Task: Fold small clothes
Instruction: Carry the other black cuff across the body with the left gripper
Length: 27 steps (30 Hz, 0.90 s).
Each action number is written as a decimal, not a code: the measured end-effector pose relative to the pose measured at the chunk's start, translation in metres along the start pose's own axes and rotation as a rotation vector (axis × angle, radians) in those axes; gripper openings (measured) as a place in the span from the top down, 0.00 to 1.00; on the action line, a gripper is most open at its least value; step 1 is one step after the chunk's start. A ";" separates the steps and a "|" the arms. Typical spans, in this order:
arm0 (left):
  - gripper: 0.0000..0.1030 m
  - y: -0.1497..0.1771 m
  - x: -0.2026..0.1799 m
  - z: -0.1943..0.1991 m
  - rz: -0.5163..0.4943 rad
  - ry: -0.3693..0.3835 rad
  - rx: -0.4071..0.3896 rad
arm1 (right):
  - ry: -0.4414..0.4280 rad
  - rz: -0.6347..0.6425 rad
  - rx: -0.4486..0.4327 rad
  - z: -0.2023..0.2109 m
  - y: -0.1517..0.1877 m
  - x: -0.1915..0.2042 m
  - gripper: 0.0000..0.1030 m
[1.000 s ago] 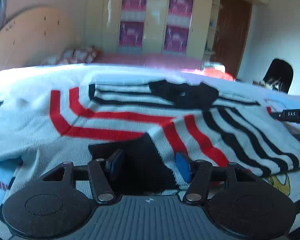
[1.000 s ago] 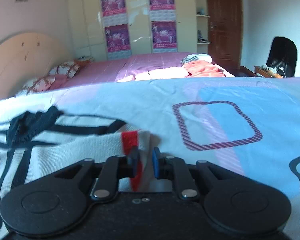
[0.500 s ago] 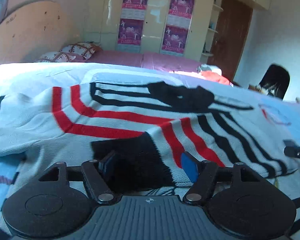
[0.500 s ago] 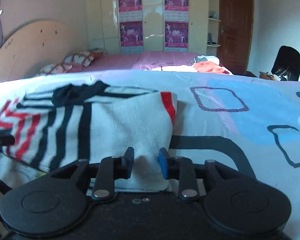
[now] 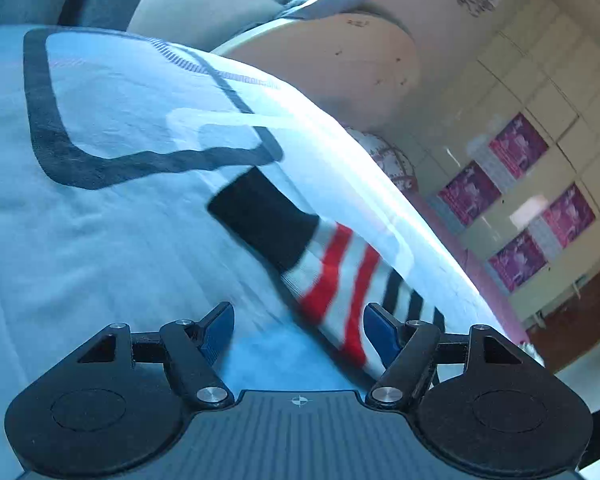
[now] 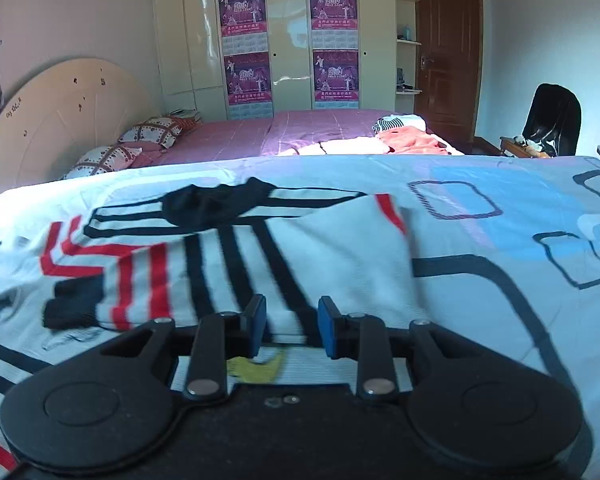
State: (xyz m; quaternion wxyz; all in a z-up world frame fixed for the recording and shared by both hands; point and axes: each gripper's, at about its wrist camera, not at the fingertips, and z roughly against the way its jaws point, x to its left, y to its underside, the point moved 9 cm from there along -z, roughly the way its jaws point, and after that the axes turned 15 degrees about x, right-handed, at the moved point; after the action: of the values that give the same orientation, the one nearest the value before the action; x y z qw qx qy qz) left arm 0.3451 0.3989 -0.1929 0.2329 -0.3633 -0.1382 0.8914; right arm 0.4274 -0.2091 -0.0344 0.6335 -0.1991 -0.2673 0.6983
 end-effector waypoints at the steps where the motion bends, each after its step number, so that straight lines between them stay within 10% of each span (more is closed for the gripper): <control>1: 0.41 -0.008 0.007 -0.005 0.023 0.027 0.007 | 0.000 -0.007 -0.003 0.000 -0.001 0.008 0.72; 8: 0.50 -0.049 0.013 -0.045 0.049 0.120 0.032 | -0.005 -0.113 -0.014 0.004 -0.009 0.031 0.72; 12: 0.88 -0.060 0.022 -0.063 0.053 0.081 0.028 | 0.012 -0.117 -0.020 0.009 -0.011 0.033 0.72; 16: 0.91 -0.064 0.016 -0.062 0.050 0.102 0.029 | 0.022 -0.129 -0.026 0.013 -0.011 0.029 0.72; 27: 0.91 0.003 -0.171 -0.018 -0.361 0.300 0.035 | 0.006 -0.173 -0.041 0.010 -0.004 -0.001 0.72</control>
State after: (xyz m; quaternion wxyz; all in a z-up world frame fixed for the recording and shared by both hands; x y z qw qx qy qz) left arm 0.4645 0.3095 -0.1066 0.4126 -0.4571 -0.1492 0.7736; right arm 0.4244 -0.2106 -0.0239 0.6881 -0.1904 -0.2959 0.6345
